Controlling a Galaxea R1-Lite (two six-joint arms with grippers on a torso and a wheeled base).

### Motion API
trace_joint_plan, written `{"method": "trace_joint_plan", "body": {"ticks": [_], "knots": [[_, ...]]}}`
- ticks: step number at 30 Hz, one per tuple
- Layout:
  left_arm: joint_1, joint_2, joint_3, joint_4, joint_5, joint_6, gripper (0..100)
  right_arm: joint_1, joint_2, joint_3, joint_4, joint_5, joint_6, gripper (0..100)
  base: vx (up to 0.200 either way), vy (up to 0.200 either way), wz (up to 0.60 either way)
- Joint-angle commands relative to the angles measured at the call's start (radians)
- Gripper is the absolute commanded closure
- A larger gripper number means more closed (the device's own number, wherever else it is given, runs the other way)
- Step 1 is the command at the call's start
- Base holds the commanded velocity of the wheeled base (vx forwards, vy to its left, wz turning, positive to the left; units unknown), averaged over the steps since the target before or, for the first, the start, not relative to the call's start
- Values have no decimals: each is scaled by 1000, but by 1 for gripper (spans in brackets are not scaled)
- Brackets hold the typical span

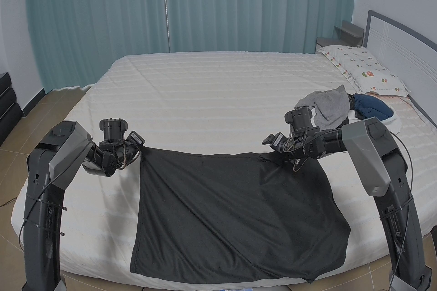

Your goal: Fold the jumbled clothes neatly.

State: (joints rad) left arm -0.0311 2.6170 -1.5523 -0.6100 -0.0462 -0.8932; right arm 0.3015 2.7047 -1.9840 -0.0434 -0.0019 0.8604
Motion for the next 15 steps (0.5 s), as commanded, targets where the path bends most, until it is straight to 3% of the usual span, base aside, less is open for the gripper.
{"method": "trace_joint_plan", "body": {"ticks": [1, 3, 5, 9, 15], "knots": [[-1, 1, 0, -1, 2, 0, 100, 8, 44, -16, -107, -6, 5, 0, 0, 0, 0], [-1, 1, 0, -1, 0, 0, 100, 8, 49, -16, -154, -13, 3, 0, 0, 0, 0], [-1, 1, 0, -1, 2, 0, 100, 2, 67, -16, -303, -52, -17, 0, 0, 0, 0], [-1, 1, 0, -1, 2, 0, 100, -8, 73, -16, -535, -61, -83, 0, 0, 0, 0], [-1, 1, 0, -1, 3, 0, 100, -30, 112, -16, -609, -44, -196, 0, 0, 0, 0]]}}
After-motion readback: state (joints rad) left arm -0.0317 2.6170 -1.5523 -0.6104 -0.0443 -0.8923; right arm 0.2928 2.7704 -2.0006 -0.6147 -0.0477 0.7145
